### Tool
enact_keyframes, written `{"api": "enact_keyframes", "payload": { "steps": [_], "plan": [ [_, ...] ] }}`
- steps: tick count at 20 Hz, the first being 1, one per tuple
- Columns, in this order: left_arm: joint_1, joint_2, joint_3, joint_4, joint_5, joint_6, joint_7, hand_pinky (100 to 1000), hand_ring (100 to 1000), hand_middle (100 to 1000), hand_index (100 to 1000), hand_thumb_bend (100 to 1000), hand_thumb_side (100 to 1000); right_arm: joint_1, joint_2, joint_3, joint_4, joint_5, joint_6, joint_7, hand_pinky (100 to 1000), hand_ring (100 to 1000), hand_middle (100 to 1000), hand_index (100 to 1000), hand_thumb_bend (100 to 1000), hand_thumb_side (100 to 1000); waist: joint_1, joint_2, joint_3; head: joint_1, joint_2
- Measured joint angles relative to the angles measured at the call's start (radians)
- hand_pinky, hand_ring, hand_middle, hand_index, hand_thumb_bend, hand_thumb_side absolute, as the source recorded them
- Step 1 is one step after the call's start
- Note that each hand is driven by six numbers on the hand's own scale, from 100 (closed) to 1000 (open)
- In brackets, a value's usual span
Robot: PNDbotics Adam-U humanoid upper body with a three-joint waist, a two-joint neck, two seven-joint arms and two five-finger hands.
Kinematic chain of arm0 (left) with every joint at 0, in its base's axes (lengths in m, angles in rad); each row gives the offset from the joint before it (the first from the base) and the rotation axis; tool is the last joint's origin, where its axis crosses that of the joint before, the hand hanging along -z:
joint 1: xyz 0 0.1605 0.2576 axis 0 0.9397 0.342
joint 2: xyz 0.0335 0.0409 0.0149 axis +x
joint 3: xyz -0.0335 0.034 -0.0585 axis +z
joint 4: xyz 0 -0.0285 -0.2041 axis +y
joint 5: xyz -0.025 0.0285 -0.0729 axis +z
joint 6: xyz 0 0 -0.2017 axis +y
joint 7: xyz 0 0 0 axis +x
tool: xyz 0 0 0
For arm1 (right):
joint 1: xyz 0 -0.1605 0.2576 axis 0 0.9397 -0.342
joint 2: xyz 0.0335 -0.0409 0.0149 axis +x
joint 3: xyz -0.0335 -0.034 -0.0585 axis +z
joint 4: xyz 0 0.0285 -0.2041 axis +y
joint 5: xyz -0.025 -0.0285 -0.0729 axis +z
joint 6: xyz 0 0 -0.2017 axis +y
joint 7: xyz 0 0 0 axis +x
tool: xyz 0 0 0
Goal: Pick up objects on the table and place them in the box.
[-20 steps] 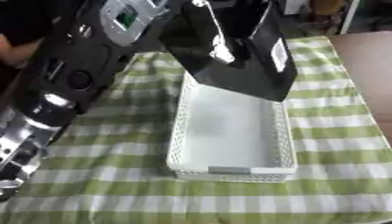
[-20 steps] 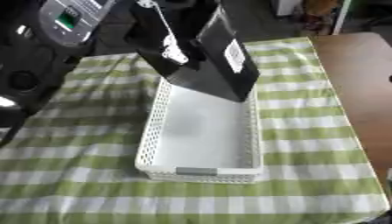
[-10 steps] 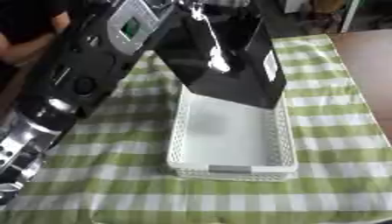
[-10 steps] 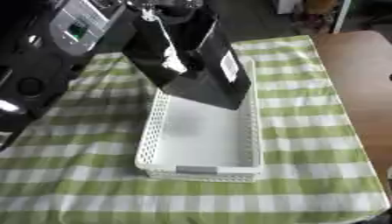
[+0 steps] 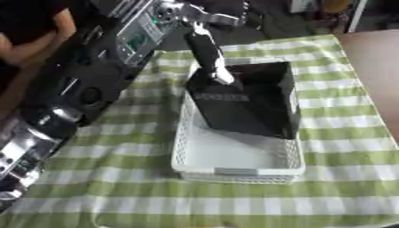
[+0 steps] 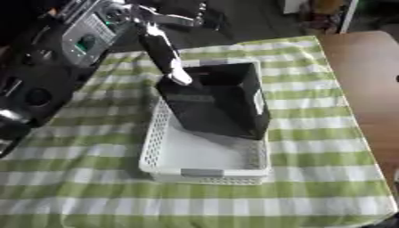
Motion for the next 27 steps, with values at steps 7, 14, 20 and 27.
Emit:
{"api": "enact_keyframes", "payload": {
  "steps": [7, 14, 20, 27],
  "plan": [
    [-0.004, 0.006, 0.031, -0.003, -0.029, -0.004, 0.004, 931, 997, 988, 994, 1000, 577, 0.000, 0.000, 0.000, 0.002, 0.000, 0.000, 0.000, 760, 828, 857, 972, 100, 690, 0.000, 0.000, 0.005, 0.000, 0.005],
    [-0.006, 0.017, 0.040, -0.003, -0.030, -0.009, 0.009, 922, 987, 979, 991, 1000, 594, 0.000, 0.000, 0.000, 0.005, 0.000, 0.000, 0.000, 761, 828, 857, 973, 100, 691, 0.000, 0.000, 0.007, 0.000, 0.005],
    [-0.006, 0.024, 0.047, -0.015, -0.013, -0.014, 0.014, 888, 955, 946, 978, 989, 610, 0.000, 0.000, 0.000, 0.005, 0.000, 0.000, 0.000, 761, 828, 857, 973, 100, 691, -0.002, 0.000, 0.011, 0.000, 0.005],
    [-0.011, 0.032, 0.088, -0.049, 0.128, -0.013, 0.013, 842, 918, 926, 957, 919, 652, 0.000, 0.000, -0.001, 0.006, 0.000, 0.000, 0.000, 762, 829, 857, 974, 100, 692, -0.004, 0.000, 0.015, 0.000, 0.005]
  ]
}}
